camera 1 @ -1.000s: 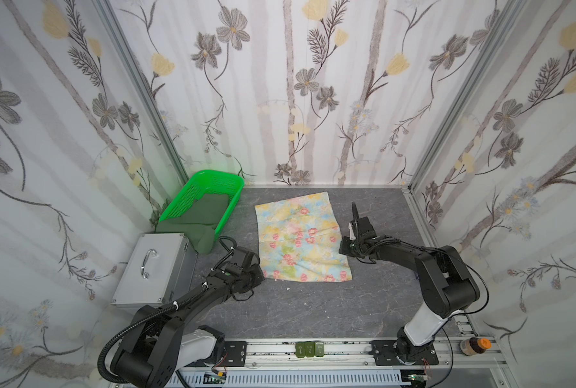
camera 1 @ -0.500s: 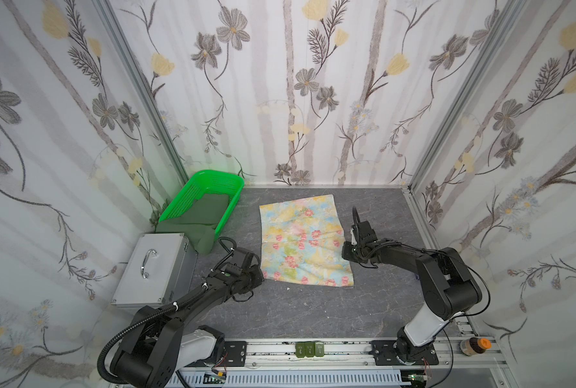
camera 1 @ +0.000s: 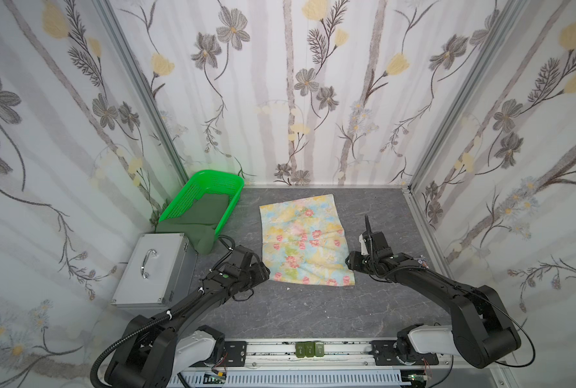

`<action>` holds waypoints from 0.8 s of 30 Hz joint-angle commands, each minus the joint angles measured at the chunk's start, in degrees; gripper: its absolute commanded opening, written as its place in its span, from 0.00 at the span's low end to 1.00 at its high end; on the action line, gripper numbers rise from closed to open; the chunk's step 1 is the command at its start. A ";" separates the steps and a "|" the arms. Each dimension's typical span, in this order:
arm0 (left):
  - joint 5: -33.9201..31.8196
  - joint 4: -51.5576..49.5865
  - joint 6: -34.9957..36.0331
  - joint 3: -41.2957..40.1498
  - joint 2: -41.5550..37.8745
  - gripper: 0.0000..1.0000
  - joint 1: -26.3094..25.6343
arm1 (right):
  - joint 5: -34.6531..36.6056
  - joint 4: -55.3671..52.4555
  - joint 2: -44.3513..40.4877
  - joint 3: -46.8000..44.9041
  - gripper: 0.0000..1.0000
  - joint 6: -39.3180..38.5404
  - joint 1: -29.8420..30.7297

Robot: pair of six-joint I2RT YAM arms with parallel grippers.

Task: Fold and stack skirts
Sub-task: Smooth out the skirt at the center of the table, then fold the skirt at the center of the table.

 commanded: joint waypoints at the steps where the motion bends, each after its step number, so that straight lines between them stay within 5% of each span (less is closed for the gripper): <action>1: 0.33 0.06 1.94 1.13 2.61 0.67 -0.49 | -3.53 0.88 -2.28 -3.28 0.56 1.91 0.97; 12: -3.01 2.12 1.53 1.90 7.68 0.59 -0.67 | -5.80 2.21 -5.76 -9.65 0.58 3.63 1.46; 24: -2.49 4.60 1.47 2.98 12.11 0.39 -0.76 | -7.32 4.94 -4.74 -10.87 0.54 4.67 1.44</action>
